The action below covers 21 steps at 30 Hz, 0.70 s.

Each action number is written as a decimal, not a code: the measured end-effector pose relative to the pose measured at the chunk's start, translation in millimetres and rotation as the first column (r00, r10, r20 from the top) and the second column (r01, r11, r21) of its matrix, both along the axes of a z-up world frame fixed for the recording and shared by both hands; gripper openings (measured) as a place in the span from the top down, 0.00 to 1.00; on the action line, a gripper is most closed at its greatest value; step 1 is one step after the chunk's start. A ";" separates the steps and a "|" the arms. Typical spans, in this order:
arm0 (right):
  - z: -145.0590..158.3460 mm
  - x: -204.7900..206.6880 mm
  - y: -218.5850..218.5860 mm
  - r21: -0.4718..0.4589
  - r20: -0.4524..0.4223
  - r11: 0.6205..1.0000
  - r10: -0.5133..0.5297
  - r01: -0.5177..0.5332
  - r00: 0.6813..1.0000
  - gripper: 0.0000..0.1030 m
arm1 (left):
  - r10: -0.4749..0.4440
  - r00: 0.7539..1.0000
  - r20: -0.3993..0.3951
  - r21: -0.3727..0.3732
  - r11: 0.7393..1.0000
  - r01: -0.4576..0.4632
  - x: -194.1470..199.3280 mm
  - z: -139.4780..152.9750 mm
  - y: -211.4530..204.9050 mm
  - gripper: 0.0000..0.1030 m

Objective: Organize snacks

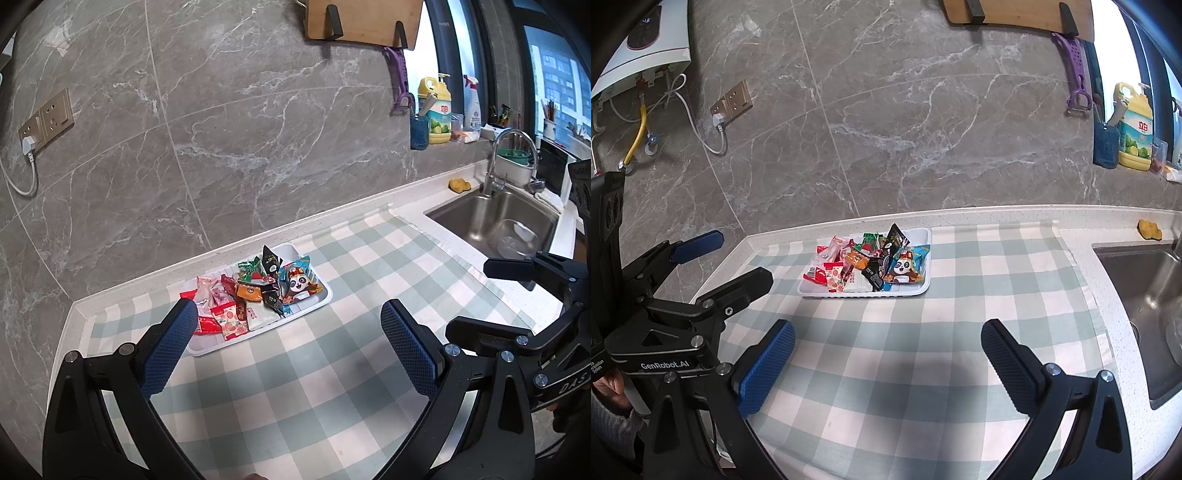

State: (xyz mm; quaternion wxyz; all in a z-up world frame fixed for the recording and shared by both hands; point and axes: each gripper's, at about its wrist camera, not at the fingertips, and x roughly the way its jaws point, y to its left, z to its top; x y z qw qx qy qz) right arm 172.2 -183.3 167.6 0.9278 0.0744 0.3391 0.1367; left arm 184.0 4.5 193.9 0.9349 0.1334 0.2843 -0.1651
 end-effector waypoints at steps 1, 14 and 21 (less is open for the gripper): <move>-0.8 -0.4 0.3 0.000 0.000 1.000 -0.001 0.001 1.000 0.00 | 0.000 1.000 -0.001 -0.002 1.000 0.000 -0.1 0.4 -0.4 0.02; 0.0 -0.7 -0.5 0.001 -0.001 1.000 -0.001 0.001 1.000 0.00 | -0.008 1.000 0.015 0.008 1.000 0.008 -1.7 -2.7 1.4 0.02; -0.9 -2.2 0.0 0.004 -0.002 1.000 -0.004 0.004 1.000 0.00 | -0.055 0.998 0.006 -0.047 0.997 0.055 -4.3 2.4 5.8 0.02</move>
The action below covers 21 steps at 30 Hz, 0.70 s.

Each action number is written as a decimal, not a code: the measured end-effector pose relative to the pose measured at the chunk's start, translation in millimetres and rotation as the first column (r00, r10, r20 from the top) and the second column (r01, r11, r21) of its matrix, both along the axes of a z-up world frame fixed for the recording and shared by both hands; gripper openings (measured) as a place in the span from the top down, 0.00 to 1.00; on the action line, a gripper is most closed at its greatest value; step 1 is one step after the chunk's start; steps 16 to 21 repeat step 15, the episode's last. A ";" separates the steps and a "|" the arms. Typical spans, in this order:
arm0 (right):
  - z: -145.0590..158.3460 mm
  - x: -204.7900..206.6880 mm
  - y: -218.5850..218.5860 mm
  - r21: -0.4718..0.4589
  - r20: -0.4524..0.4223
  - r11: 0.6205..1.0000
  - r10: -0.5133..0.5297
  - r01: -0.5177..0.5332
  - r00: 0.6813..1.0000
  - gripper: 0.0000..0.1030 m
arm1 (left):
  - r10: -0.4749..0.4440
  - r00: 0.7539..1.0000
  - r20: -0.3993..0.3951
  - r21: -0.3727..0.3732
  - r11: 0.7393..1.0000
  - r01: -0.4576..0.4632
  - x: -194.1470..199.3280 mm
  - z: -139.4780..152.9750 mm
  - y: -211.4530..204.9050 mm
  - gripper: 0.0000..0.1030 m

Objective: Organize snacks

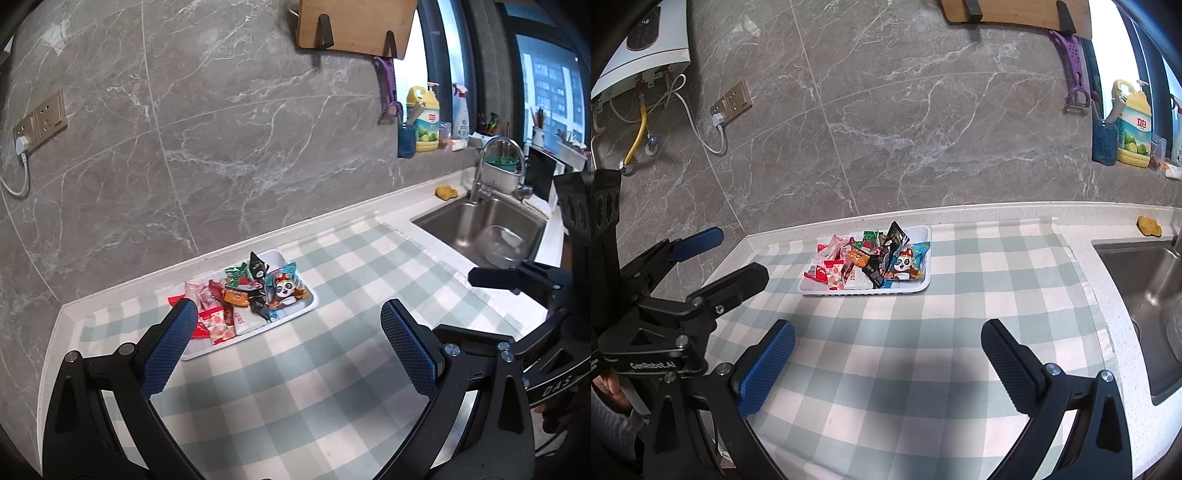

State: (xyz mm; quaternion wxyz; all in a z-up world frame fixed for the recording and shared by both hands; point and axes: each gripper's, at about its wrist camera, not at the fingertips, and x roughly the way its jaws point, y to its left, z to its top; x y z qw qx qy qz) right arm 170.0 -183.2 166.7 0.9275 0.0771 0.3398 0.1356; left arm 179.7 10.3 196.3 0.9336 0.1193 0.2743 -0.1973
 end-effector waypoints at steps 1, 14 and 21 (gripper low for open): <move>-0.3 -0.3 0.2 0.000 0.000 1.000 0.000 0.000 1.000 0.00 | 0.006 1.000 0.008 0.002 1.000 -0.006 -0.6 0.1 0.1 0.02; -2.3 -5.7 1.9 0.000 -0.003 1.000 -0.006 0.006 1.000 0.00 | 0.022 1.000 0.022 0.034 0.999 -0.022 -4.6 0.5 0.3 0.02; -2.3 -5.7 1.9 -0.001 -0.004 1.000 -0.006 0.006 1.000 0.00 | 0.033 0.999 0.020 0.038 0.999 -0.034 -3.6 -0.4 1.4 0.02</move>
